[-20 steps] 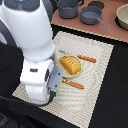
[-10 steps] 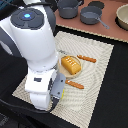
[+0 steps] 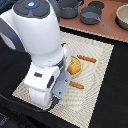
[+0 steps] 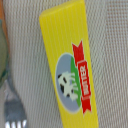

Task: Place the bread, butter, and milk from the table onto the serving area.

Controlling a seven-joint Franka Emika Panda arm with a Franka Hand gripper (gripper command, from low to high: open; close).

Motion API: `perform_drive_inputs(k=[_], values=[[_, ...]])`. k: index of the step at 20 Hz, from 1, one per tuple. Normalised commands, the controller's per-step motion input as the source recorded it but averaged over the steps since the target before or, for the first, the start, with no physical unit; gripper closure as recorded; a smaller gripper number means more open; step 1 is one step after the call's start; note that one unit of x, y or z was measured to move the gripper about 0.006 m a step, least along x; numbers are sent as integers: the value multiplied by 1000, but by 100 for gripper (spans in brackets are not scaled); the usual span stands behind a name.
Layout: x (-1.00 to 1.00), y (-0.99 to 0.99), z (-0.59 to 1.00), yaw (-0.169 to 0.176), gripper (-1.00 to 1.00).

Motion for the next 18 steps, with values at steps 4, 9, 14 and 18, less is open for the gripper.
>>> perform_drive_inputs(k=[4, 9, 14, 18], values=[[-868, 554, 559, -13, -100], [-776, 745, 453, 0, -100], [-648, 894, 295, 0, -100], [-639, 939, 154, 0, -100]])
